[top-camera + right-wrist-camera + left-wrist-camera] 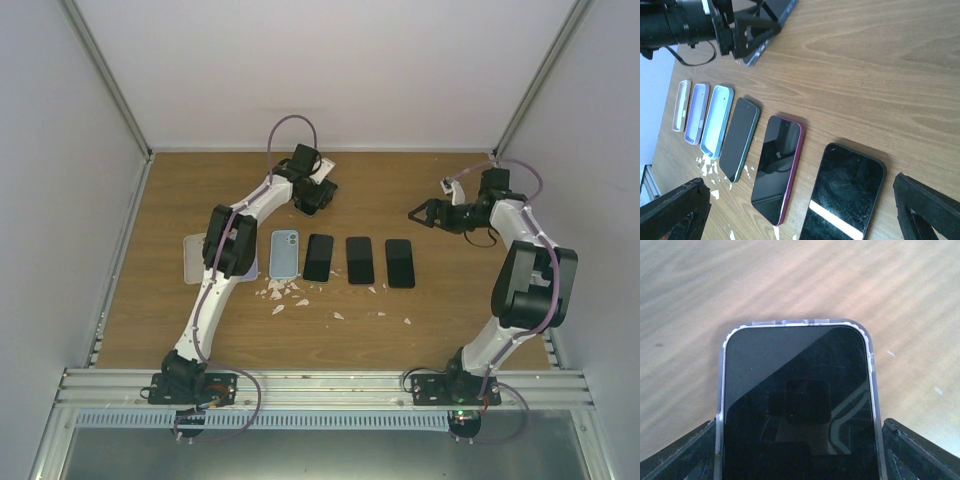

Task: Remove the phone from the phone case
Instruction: Pick up the phone at the center of the board.

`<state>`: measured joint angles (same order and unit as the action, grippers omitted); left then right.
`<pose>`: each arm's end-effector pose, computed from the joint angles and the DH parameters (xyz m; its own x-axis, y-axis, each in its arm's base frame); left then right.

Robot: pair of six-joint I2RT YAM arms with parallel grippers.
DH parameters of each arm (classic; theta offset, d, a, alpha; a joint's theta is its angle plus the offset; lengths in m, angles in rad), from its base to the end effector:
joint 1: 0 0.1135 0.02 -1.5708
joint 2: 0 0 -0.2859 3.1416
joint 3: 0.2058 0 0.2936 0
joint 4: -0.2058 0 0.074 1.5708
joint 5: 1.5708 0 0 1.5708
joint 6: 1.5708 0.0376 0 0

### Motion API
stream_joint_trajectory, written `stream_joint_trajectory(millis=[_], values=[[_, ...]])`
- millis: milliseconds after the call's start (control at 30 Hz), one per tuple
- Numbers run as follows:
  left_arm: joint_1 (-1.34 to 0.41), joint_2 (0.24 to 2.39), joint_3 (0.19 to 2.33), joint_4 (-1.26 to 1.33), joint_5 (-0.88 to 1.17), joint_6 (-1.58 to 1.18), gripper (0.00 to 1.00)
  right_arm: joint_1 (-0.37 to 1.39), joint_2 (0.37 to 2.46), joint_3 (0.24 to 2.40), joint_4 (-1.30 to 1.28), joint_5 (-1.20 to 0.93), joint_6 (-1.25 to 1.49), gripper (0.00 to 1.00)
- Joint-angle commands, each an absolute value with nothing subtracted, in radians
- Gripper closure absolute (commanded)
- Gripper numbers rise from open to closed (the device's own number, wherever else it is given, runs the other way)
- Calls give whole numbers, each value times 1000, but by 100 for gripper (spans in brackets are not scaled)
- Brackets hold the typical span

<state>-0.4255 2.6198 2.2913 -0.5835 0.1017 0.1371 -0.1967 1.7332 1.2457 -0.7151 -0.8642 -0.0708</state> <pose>0.5699 -0.2625 0.1320 -0.6496 0.4437 -0.6174 0.5613 0.8276 0.0041 0.3819 -0.0469 0.2222 -0.9027 0.1331 -0.4092 -0.2060 0.7014 0.6824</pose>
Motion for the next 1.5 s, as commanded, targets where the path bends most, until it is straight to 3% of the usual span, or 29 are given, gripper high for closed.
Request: stream_joint_trajectory(millis=[0, 200, 467, 633, 833, 967, 1467], values=[[-468, 2544, 2159, -689, 300, 344, 22, -204, 1696, 1285, -702, -870, -69, 0], [-498, 2489, 2084, -809, 358, 543, 29, -204, 1640, 1266, -716, -829, -129, 0], [-492, 2537, 2106, -843, 269, 610, 12, -204, 1611, 1259, -712, -839, -144, 1], [-493, 2597, 2170, -880, 269, 628, 8, -204, 1622, 1254, -700, -854, -136, 0], [-483, 2636, 2219, -881, 267, 625, 30, -203, 1625, 1264, -699, -861, -137, 0], [-486, 2606, 2226, -853, 252, 616, 40, -204, 1629, 1274, -694, -872, -132, 0], [-512, 2393, 2203, -757, 274, 673, 57, -203, 1631, 1280, -670, -926, -116, 1]])
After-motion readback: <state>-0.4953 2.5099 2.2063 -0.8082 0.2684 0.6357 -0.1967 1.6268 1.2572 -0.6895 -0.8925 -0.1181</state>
